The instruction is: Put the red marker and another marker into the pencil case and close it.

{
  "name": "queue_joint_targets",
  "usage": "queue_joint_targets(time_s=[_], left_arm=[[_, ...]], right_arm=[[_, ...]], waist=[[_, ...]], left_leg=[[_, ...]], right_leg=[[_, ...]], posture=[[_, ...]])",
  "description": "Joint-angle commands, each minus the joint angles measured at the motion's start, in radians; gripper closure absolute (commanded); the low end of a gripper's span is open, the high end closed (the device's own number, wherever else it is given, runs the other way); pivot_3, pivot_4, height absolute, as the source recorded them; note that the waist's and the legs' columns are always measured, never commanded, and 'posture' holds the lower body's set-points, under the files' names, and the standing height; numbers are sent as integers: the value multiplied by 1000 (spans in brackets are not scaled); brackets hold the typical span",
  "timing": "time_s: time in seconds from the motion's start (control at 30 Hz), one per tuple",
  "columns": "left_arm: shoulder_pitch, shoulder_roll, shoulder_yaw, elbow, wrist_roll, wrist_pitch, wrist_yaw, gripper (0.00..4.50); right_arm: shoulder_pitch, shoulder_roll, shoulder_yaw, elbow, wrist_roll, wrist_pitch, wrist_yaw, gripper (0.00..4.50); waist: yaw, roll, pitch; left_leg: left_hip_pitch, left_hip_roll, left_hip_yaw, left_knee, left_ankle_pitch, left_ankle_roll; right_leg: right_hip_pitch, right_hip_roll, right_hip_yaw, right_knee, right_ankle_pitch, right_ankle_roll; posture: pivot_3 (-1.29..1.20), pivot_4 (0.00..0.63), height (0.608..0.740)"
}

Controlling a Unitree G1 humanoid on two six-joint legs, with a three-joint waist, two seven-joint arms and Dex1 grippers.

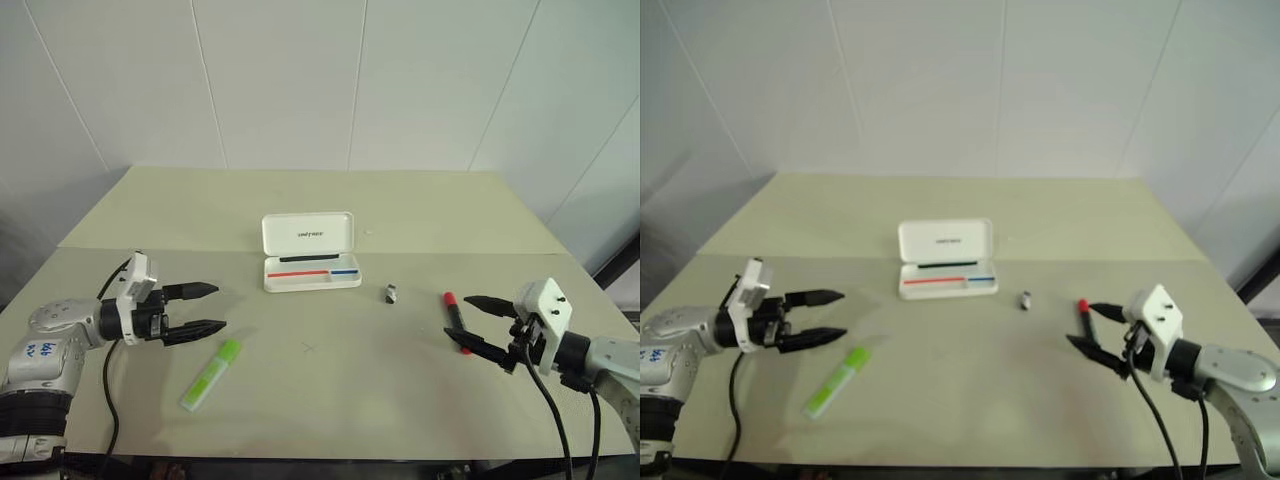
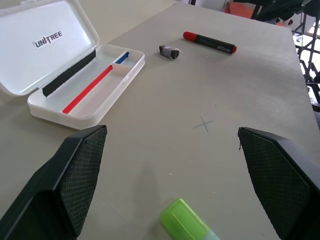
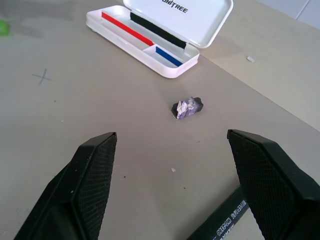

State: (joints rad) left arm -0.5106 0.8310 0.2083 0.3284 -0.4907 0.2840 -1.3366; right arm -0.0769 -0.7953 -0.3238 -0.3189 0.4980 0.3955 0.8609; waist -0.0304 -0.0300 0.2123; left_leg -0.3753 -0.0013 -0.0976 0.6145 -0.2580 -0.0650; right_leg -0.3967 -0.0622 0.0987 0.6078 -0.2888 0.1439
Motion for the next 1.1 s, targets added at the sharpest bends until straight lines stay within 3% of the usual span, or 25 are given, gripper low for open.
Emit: queue_joint_targets(time_s=[0.03, 0.23, 0.67, 1.1], left_arm=[[-33, 23, 5, 13, 9, -21, -19, 38], [-86, -13, -24, 32, 32, -37, -7, 38], [-303, -115, -115, 319, 185, -235, 45, 38], [-621, -282, -271, 781, 405, -392, 35, 38]], right_arm=[[-17, 21, -3, -32, 9, -19, -20, 0], [-27, 35, 1, -32, 3, -24, -28, 0], [-11, 45, 14, -75, 22, -6, -33, 0], [18, 100, 25, -120, 8, -24, -87, 0]], waist=[[0, 0, 0], [2, 0, 0], [2, 0, 0], [5, -1, 0]], left_leg=[[0, 0, 0, 0, 0, 0], [0, 0, 0, 0, 0, 0], [0, 0, 0, 1, 0, 0], [-2, -2, -1, 5, 0, 0]], right_leg=[[0, 0, 0, 0, 0, 0], [0, 0, 0, 0, 0, 0], [0, 0, 0, 2, 0, 1], [0, 0, 0, 3, 0, 3]], posture=[[0, 150, 740], [0, 150, 740], [0, 150, 740], [0, 150, 740]])
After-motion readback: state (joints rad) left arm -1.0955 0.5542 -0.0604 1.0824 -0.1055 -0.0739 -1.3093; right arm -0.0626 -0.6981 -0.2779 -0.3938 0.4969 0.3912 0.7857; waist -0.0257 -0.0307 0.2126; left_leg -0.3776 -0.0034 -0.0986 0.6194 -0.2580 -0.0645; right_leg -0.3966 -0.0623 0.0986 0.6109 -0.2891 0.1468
